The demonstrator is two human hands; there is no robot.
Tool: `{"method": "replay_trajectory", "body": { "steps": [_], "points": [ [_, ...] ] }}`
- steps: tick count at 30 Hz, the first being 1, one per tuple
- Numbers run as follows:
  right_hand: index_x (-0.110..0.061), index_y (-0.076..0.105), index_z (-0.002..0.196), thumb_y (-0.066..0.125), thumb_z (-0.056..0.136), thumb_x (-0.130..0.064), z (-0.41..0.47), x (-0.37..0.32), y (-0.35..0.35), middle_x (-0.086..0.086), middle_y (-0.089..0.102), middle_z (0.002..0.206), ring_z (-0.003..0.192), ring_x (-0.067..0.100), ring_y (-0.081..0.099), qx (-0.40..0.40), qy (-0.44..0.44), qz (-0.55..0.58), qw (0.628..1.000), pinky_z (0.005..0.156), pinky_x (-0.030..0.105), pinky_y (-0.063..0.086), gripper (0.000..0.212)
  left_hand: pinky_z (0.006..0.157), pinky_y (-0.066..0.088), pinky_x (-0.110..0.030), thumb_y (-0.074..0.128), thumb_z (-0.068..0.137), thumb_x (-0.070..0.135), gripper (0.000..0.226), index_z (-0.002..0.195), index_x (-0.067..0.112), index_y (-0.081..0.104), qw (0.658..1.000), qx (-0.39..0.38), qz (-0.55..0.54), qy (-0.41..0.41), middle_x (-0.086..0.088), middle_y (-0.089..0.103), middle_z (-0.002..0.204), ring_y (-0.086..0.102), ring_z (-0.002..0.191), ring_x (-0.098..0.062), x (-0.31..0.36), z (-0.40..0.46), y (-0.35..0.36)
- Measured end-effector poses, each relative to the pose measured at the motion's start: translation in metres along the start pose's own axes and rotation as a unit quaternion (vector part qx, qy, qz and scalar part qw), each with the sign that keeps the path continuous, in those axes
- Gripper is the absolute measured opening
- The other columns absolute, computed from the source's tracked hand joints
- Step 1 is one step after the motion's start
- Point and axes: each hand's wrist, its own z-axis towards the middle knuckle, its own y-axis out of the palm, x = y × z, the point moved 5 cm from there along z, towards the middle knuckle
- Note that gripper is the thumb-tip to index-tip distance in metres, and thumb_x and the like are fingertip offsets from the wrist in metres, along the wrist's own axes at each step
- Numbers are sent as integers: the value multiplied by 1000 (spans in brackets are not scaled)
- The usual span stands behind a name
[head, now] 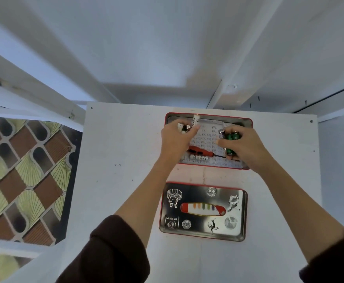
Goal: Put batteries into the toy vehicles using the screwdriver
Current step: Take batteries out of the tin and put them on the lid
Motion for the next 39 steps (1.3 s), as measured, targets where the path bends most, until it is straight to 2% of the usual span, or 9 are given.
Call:
{"method": "replay_trajectory", "body": {
  "steps": [2, 5, 8, 12, 19, 25, 29, 33, 39],
  "points": [
    [-15, 65, 96, 68, 82, -11, 4, -4, 7, -5, 59, 92, 74, 14, 58, -57, -48, -130, 989, 58, 24, 55, 15, 66, 51, -32, 71, 85, 27, 17, 93, 12, 65, 997, -19, -71, -12, -9, 68, 95, 61, 77, -27, -2, -6, -9],
    [-16, 68, 104, 68, 82, -20, 11, -1, 27, 1, 63, 100, 90, 18, 55, -158, -118, -375, 906, 80, 34, 49, 23, 46, 45, -23, 70, 86, 19, 10, 88, 12, 64, 991, -28, -132, -13, -1, 66, 73, 55, 50, -15, 3, -19, -24],
    [-14, 71, 98, 63, 83, -18, 12, 1, 41, 6, 66, 95, 88, 22, 58, -198, -130, -440, 866, 80, 41, 50, 17, 36, 40, -20, 67, 89, 14, 8, 89, 7, 63, 985, -22, -174, -8, 6, 63, 55, 48, 37, -11, 9, -28, -40],
    [-14, 69, 100, 58, 86, -20, 14, -9, 39, 4, 61, 97, 92, 23, 55, -119, -168, -477, 854, 73, 33, 47, 18, 38, 38, -19, 67, 89, 16, 10, 82, 11, 63, 979, 21, -204, -6, -6, 59, 58, 46, 36, -12, 3, -32, -61],
    [-20, 65, 107, 61, 85, -25, 15, -6, 49, -2, 53, 94, 99, 24, 55, -75, -181, -503, 842, 70, 31, 40, 23, 38, 34, -17, 67, 89, 15, 12, 88, 5, 62, 976, 51, -212, -16, 0, 56, 48, 45, 34, -14, -7, -36, -71],
    [-18, 63, 112, 63, 85, -28, 21, -4, 45, 2, 56, 110, 104, 23, 52, 9, -169, -420, 892, 76, 32, 44, 29, 37, 33, -17, 69, 88, 17, 13, 80, 9, 63, 973, 65, -222, -21, -3, 55, 51, 44, 36, -17, -11, -35, -74],
    [-18, 61, 113, 63, 85, -25, 25, -6, 43, 3, 57, 116, 107, 23, 53, 43, -163, -414, 895, 79, 35, 46, 29, 38, 32, -18, 69, 88, 16, 12, 81, 9, 62, 972, 60, -226, -22, -9, 55, 56, 43, 36, -19, -11, -33, -75],
    [-21, 53, 112, 66, 83, -25, 30, -3, 42, 2, 60, 116, 102, 25, 56, 83, -128, -357, 922, 76, 33, 44, 32, 38, 33, -17, 68, 89, 15, 12, 85, 5, 62, 972, 47, -227, -24, -4, 55, 51, 43, 34, -15, -10, -30, -71],
    [-19, 57, 120, 62, 86, -25, 31, -11, 48, 5, 60, 118, 106, 25, 55, 110, -130, -383, 908, 73, 31, 42, 35, 41, 36, -20, 68, 89, 18, 11, 81, 13, 63, 976, 32, -213, -20, -8, 56, 57, 44, 35, -14, -8, -26, -68]
  ]
}}
